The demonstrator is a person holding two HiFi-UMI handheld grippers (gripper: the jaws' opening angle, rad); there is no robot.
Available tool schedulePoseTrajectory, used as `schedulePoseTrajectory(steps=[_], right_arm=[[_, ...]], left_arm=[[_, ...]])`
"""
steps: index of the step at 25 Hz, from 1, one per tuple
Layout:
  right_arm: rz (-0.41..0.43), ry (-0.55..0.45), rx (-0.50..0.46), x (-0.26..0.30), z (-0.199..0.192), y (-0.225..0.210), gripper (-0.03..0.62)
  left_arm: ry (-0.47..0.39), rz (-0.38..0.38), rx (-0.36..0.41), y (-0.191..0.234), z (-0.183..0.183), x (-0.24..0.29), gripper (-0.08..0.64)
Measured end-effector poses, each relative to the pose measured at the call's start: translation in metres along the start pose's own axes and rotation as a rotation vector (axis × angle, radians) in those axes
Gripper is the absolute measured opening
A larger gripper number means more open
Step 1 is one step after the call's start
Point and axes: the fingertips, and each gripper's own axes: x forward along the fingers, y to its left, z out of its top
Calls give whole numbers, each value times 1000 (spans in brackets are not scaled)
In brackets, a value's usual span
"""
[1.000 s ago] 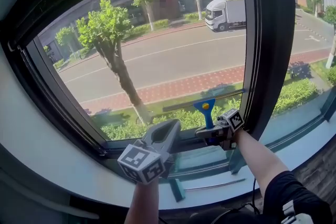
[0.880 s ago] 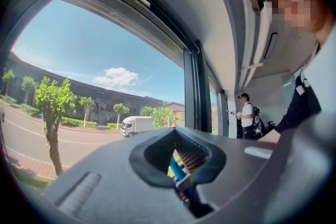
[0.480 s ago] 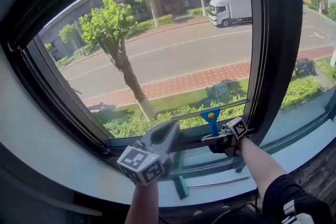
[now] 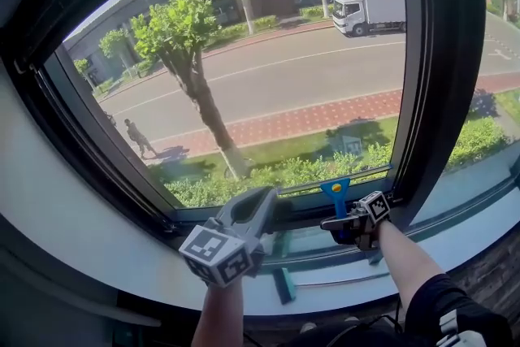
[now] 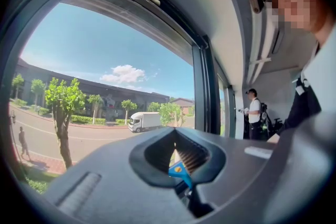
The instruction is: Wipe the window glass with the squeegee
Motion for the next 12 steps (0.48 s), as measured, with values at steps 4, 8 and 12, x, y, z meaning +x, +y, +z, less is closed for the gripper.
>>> schedulePoseTrajectory(steps=[4, 8, 12], right_arm=[[-15, 16, -26, -2, -1, -6, 3], [-19, 12, -18, 1, -1, -5, 3], [-11, -4, 52, 5, -5, -3, 3]], left_arm=[[3, 9, -5, 6, -2, -1, 3], [7, 25, -9, 3, 3, 0, 3], [0, 23, -13, 4, 4, -1, 2]])
